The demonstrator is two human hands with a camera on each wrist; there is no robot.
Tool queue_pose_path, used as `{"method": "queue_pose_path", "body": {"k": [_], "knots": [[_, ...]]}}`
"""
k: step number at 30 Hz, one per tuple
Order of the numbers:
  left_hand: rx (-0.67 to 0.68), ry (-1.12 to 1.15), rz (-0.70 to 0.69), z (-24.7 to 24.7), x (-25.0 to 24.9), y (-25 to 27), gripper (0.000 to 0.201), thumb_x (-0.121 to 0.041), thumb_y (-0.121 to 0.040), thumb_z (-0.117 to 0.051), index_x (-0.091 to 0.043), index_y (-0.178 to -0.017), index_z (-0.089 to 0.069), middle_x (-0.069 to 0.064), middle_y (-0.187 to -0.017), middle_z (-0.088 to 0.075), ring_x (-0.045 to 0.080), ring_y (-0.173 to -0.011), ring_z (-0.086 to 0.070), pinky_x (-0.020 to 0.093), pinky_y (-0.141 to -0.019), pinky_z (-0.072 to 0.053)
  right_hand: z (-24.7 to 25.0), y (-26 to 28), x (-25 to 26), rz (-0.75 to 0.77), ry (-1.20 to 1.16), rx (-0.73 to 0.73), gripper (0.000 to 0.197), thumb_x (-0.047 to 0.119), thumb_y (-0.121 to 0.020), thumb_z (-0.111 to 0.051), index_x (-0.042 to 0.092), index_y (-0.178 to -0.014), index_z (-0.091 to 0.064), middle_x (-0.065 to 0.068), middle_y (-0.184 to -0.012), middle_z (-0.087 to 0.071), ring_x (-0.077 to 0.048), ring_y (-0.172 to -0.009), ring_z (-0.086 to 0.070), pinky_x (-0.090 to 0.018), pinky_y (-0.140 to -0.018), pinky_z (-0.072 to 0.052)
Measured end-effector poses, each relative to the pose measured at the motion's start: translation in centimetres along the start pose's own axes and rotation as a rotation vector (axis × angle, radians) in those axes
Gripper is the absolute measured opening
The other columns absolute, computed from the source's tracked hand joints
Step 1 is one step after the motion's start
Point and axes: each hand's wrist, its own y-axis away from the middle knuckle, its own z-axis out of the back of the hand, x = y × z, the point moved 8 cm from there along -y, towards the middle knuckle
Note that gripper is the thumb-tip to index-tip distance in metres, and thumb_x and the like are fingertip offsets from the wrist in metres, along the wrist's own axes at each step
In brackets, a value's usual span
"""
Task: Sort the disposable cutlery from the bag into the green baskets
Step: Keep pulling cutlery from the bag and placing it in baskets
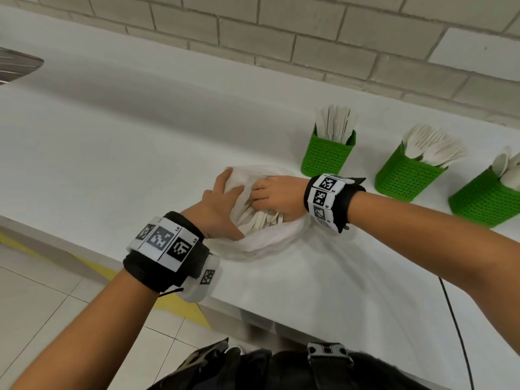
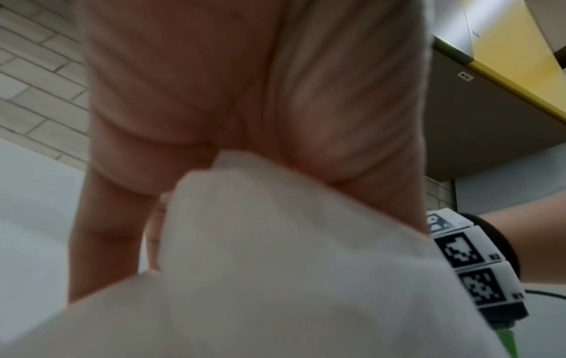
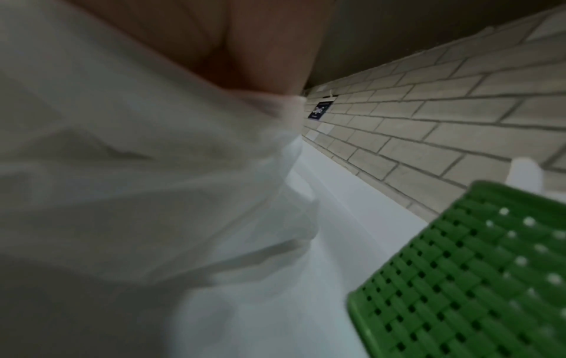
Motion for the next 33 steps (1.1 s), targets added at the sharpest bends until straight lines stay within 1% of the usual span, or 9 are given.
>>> {"method": "queue_pose_path", "body": {"k": [2, 4, 7, 11, 16, 21, 25, 30, 33], "knots": [[0.010, 0.018, -0.003, 0.0, 0.4, 0.5, 0.098, -0.024, -0.074, -0.074, -0.022, -0.149, -0.011, -0.008, -0.152, 0.024, 0.031, -0.135, -0.024, 0.039, -0.103, -0.039, 0.1, 0.2, -0.6, -0.090, -0.087, 0.036, 0.040, 0.025, -0.067, -0.079, 0.004, -0.098, -0.065, -0.011, -0.091, -0.067, -0.032, -0.095, -0.061, -0.039, -0.079, -0.052], [0.016, 0.059, 0.005, 0.1, 1.1, 0.9, 0.098, -0.022, -0.074, -0.074, -0.026, -0.149, -0.011, -0.008, -0.153, 0.023, 0.029, -0.137, -0.023, 0.038, -0.104, -0.038, -0.1, 0.6, -2.1, -0.271, -0.155, 0.107, 0.043, 0.041, -0.085, -0.062, 0.009, -0.113, -0.058, -0.009, -0.106, -0.061, -0.026, -0.112, -0.048, -0.034, -0.095, -0.035], [0.009, 0.139, 0.055, 0.6, 2.2, 1.3, 0.093, -0.022, -0.077, -0.073, -0.030, -0.148, -0.014, -0.002, -0.155, 0.014, 0.025, -0.140, -0.023, 0.031, -0.103, -0.034, -0.7, 1.0, -2.7, -0.345, -0.243, 0.109, 0.043, 0.045, -0.089, -0.054, 0.013, -0.118, -0.056, -0.004, -0.107, -0.061, -0.023, -0.115, -0.042, -0.031, -0.095, -0.026], [-0.049, 0.181, 0.099, 0.7, 1.8, 0.7, 0.078, -0.023, -0.086, -0.061, -0.019, -0.149, -0.014, 0.006, -0.153, -0.012, 0.023, -0.135, -0.030, 0.025, -0.101, -0.031, -1.3, 0.7, -1.8, -0.320, -0.166, 0.129, 0.040, 0.040, -0.089, -0.053, 0.016, -0.120, -0.053, 0.001, -0.109, -0.060, -0.022, -0.115, -0.040, -0.032, -0.094, -0.025], [-0.186, 0.222, -0.018, 2.0, 0.3, 0.7, 0.049, 0.000, -0.086, -0.048, -0.028, -0.126, -0.054, 0.011, -0.138, -0.032, 0.020, -0.125, -0.038, 0.008, -0.080, -0.025, -1.2, 0.1, -1.2, -0.298, -0.158, 0.126, 0.036, 0.030, -0.091, -0.051, 0.021, -0.126, -0.050, 0.003, -0.108, -0.063, -0.018, -0.109, -0.042, -0.029, -0.080, -0.020], [-0.080, 0.060, 0.082, 1.9, 1.4, 1.5, 0.058, -0.014, -0.086, -0.057, -0.025, -0.140, -0.040, 0.008, -0.138, -0.034, 0.023, -0.125, -0.040, 0.021, -0.095, -0.032, -0.4, 0.8, -2.0, -0.294, -0.217, 0.038, 0.036, 0.035, -0.091, -0.052, 0.006, -0.110, -0.061, -0.012, -0.100, -0.061, -0.029, -0.107, -0.048, -0.035, -0.083, -0.035], [-0.051, 0.024, 0.065, 1.3, 0.7, 2.2, 0.068, -0.021, -0.086, -0.060, -0.022, -0.145, -0.028, 0.008, -0.134, -0.032, 0.028, -0.113, -0.048, 0.024, -0.088, -0.039, -0.6, 1.3, -3.2, -0.403, -0.246, 0.034, 0.043, 0.045, -0.087, -0.057, 0.007, -0.108, -0.061, -0.013, -0.102, -0.062, -0.030, -0.100, -0.055, -0.035, -0.079, -0.041], [-0.131, 0.048, 0.040, 1.6, -0.1, 2.3, 0.055, -0.016, -0.085, -0.060, -0.022, -0.138, -0.043, 0.010, -0.130, -0.032, 0.029, -0.109, -0.050, 0.023, -0.089, -0.039, 0.0, 1.5, -4.0, -0.470, -0.229, 0.021, 0.045, 0.049, -0.086, -0.055, 0.025, -0.124, -0.052, -0.003, -0.114, -0.062, -0.026, -0.111, -0.052, -0.035, -0.091, -0.037], [-0.203, 0.061, 0.060, 2.0, 0.6, 2.3, 0.035, -0.012, -0.089, -0.050, -0.027, -0.118, -0.063, 0.009, -0.123, -0.037, 0.027, -0.105, -0.049, 0.026, -0.091, -0.039, -1.0, 2.0, -3.6, -0.476, -0.219, 0.126, 0.041, 0.044, -0.090, -0.050, 0.029, -0.128, -0.050, 0.003, -0.121, -0.059, -0.024, -0.118, -0.045, -0.038, -0.097, -0.031]]}}
